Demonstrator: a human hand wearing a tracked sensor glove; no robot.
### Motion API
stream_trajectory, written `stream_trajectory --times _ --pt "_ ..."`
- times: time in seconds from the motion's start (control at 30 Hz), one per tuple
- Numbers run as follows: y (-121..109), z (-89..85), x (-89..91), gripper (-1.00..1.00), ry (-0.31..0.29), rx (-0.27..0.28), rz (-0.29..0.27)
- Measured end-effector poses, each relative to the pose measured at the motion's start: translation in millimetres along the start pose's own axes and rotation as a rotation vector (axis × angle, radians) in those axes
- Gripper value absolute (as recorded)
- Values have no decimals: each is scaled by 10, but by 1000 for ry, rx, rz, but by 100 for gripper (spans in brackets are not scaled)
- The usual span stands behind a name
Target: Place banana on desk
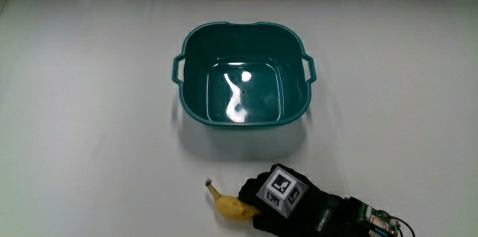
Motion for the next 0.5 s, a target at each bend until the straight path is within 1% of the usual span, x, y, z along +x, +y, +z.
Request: stream_trajectory --times 0.03,0.1,0.13,0.17,0.23,0.27,0.3,0.4,0.43,0.47,0.5 --pt "-2 2 -8 0 -29 42 -2" --pt "13 -41 -6 0 -26 36 -2" --pt "18 -51 -8 0 7 -13 -1" --pt "9 -21 -17 0 -32 39 -1" --pt "17 -40 -12 -6 -14 25 -2" --pt "23 -42 -9 -10 10 -15 -4" --pt "24 -37 -9 -13 -12 14 -13" --pt "55 -45 -1 -23 -11 -13 -2" --pt "59 -25 0 -26 -14 -13 -5" --pt "67 -28 4 -29 -4 -26 0" --pt "77 -38 10 -32 -12 -37 -2"
